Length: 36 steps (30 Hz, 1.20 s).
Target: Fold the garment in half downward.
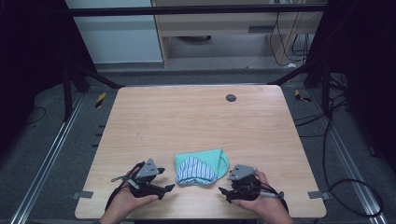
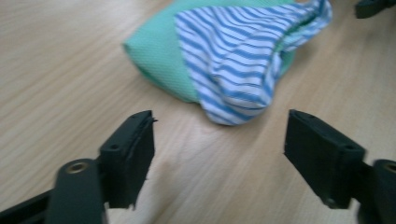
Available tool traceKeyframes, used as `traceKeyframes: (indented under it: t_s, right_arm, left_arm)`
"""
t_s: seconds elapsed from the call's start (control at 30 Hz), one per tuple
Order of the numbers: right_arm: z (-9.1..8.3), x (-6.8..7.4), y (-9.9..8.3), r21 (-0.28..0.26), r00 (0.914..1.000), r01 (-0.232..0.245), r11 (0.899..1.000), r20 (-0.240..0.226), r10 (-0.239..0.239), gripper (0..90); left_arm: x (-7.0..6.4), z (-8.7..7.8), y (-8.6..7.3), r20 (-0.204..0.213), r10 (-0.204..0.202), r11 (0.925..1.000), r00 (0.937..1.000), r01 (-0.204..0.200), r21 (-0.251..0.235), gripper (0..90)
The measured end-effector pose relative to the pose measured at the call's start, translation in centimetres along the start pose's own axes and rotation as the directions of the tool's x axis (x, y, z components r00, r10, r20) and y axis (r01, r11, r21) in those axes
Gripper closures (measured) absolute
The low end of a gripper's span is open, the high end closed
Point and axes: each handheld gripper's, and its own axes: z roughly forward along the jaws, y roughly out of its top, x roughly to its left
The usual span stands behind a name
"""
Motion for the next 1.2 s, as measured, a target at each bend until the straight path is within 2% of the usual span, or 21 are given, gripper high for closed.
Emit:
traceKeyframes:
  t_s: [0.1, 0.17, 0.23, 0.33, 0.4, 0.43, 0.5, 0.57, 0.63, 0.67, 0.7, 0.73, 0.8, 0.83, 0.9, 0.93, 1.0, 1.07, 1.13, 1.2]
  right_arm:
    - [-0.1, -1.1, -0.3, -0.004, 0.9956, -0.067, 0.998, 0.066, 0.067, 15.4]
    - [0.2, -2.3, -0.3, -0.017, 0.9848, -0.138, 0.990, 0.104, 0.139, 10.8]
    - [0.4, -3.3, -0.1, -0.043, 0.9682, -0.197, 0.979, 0.148, 0.201, 10.2]
    - [1.0, -4.8, 0.0, -0.067, 0.9490, -0.241, 0.968, 0.192, 0.250, 8.2]
    - [1.3, -6.0, 0.0, -0.071, 0.9323, -0.275, 0.959, 0.224, 0.284, 8.6]
    - [1.5, -6.7, -0.1, -0.071, 0.9244, -0.287, 0.955, 0.241, 0.296, 9.2]
    - [1.7, -8.0, -0.4, -0.083, 0.9041, -0.312, 0.946, 0.280, 0.323, 9.7]
    - [1.8, -9.0, -0.7, -0.104, 0.8827, -0.347, 0.932, 0.300, 0.362, 9.7]
    - [2.0, -9.9, -1.0, -0.124, 0.8700, -0.372, 0.920, 0.299, 0.392, 9.7]
    - [2.1, -10.1, -1.2, -0.127, 0.8623, -0.392, 0.911, 0.294, 0.412, 9.7]
    - [2.2, -10.5, -1.3, -0.131, 0.8564, -0.396, 0.909, 0.304, 0.417, 9.7]
    - [2.4, -10.6, -1.4, -0.130, 0.8469, -0.411, 0.902, 0.311, 0.431, 9.7]
    - [2.6, -11.0, -1.7, -0.126, 0.8293, -0.426, 0.896, 0.342, 0.442, 9.7]
    - [2.8, -11.1, -1.8, -0.122, 0.8240, -0.430, 0.894, 0.352, 0.444, 9.7]
    - [3.2, -11.2, -2.0, -0.111, 0.8152, -0.444, 0.889, 0.362, 0.452, 9.6]
    - [3.4, -11.2, -2.0, -0.104, 0.8124, -0.449, 0.887, 0.365, 0.454, 8.9]
    - [3.7, -11.2, -2.0, -0.108, 0.8119, -0.450, 0.886, 0.364, 0.456, 5.7]
    - [3.8, -11.1, -1.9, -0.106, 0.8058, -0.455, 0.884, 0.373, 0.460, 4.4]
    - [3.9, -11.1, -1.9, -0.104, 0.7978, -0.468, 0.878, 0.378, 0.470, 3.0]
    - [4.0, -11.1, -1.8, -0.104, 0.7832, -0.489, 0.866, 0.385, 0.488, 0.3]
  left_arm:
    - [1.7, 0.0, -0.1, -0.048, -0.056, 0.9984, 0.9973, 0.056, 0.000, 10.7]
    - [2.9, 0.1, -0.2, -0.081, -0.089, 0.9961, 0.9928, 0.089, -0.004, 10.3]
    - [4.2, 0.4, -0.3, -0.095, -0.129, 0.9916, 0.9870, 0.128, -0.016, 10.3]
    - [6.1, 1.0, -0.6, -0.122, -0.146, 0.9893, 0.9818, 0.146, -0.007, 9.9]
    - [7.3, 1.5, -0.8, -0.149, -0.164, 0.9862, 0.9751, 0.166, -0.002, 9.7]
    - [7.8, 1.7, -0.9, -0.164, -0.174, 0.9846, 0.9711, 0.175, -0.009, 9.7]
    - [8.7, 1.9, -1.1, -0.193, -0.216, 0.9762, 0.9571, 0.216, -0.023, 9.7]
    - [9.4, 2.0, -1.1, -0.209, -0.229, 0.9732, 0.9507, 0.227, -0.034, 9.7]
    - [10.0, 2.2, -1.0, -0.227, -0.241, 0.9702, 0.9435, 0.240, -0.034, 9.7]
    - [10.2, 2.4, -1.0, -0.239, -0.242, 0.9699, 0.9404, 0.242, -0.029, 9.7]
    - [10.4, 2.5, -1.0, -0.241, -0.245, 0.9689, 0.9389, 0.246, -0.029, 9.8]
    - [10.6, 2.7, -1.0, -0.248, -0.252, 0.9672, 0.9355, 0.252, -0.033, 9.8]
    - [10.7, 3.0, -1.0, -0.266, -0.254, 0.9665, 0.9299, 0.255, -0.029, 9.8]
    - [10.7, 3.2, -1.1, -0.278, -0.246, 0.9680, 0.9286, 0.250, -0.022, 9.8]
    - [10.6, 3.4, -1.0, -0.293, -0.226, 0.9725, 0.9292, 0.233, -0.010, 9.5]
    - [10.6, 3.4, -1.0, -0.295, -0.226, 0.9724, 0.9283, 0.233, -0.012, 9.3]
    - [10.5, 3.6, -0.9, -0.304, -0.216, 0.9743, 0.9281, 0.225, -0.004, 8.6]
    - [10.3, 3.7, -0.8, -0.317, -0.201, 0.9765, 0.9269, 0.215, 0.010, 8.1]
    - [10.3, 3.8, -0.8, -0.319, -0.202, 0.9757, 0.9260, 0.219, 0.016, 5.1]
    - [10.3, 3.8, -0.8, -0.323, -0.208, 0.9740, 0.9231, 0.226, 0.018, 3.1]
